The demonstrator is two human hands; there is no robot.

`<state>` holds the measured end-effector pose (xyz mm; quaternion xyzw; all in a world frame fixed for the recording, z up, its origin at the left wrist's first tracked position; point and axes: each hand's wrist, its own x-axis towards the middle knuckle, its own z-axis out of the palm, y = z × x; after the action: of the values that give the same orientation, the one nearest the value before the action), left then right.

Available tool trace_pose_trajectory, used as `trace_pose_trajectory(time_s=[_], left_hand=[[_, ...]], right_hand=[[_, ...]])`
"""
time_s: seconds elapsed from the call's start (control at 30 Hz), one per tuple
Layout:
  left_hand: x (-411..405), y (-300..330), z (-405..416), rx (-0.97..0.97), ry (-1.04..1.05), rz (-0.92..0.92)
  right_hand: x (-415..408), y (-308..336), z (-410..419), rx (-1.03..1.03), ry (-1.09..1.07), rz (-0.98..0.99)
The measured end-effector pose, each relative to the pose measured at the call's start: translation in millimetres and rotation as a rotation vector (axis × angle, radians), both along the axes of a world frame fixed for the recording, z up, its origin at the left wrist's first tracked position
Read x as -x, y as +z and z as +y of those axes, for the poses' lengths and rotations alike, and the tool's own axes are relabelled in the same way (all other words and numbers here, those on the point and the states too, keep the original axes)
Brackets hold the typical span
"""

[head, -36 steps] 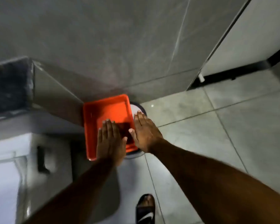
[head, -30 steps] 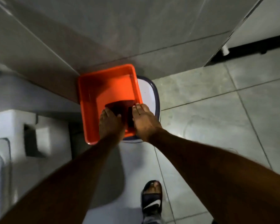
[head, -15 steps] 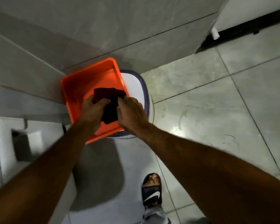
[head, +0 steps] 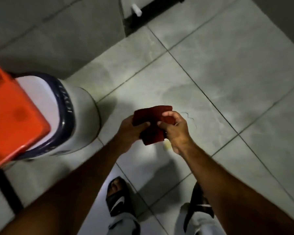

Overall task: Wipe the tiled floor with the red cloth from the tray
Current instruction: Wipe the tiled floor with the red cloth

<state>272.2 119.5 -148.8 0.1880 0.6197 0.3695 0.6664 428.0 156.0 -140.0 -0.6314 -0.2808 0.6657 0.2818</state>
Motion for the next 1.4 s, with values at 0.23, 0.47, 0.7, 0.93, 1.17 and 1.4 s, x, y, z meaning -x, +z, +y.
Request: trace_pose_trajectory(time_s=[0.23,0.47,0.7,0.93,1.17,1.4], left_hand=[[-82.5,-149.2,-23.3,-0.042,-0.507,0.606],[-19.7,-214.0,-41.2,-0.165,-1.190,1.331],[-14.0,-225.9,-11.2,0.007,-1.378,1.256],[-17.3,-230.1,-7.9,0.033,-1.394,1.253],[-17.5,-228.9,-6.0,0.058,-1.402,1.243],[-13.9,-231.8,-8.3,0.019,-1.434,1.253]], right_hand=[[-104.9,-161.4,-27.8,-0.002,-0.041,-0.316],[-151.5,-235.1,-60.9,-0.221,0.441,-1.245],[-170.1,-273.1,-139.9,-0.719,1.176,-1.162],[-193.5,-280.1,25.3,-0.557,0.952,-1.231],[-95.3,-284.9,-34.4,-0.906,1.151,-0.985],[-214.0,-287.6,1.0,-1.505,1.659,-0.676]])
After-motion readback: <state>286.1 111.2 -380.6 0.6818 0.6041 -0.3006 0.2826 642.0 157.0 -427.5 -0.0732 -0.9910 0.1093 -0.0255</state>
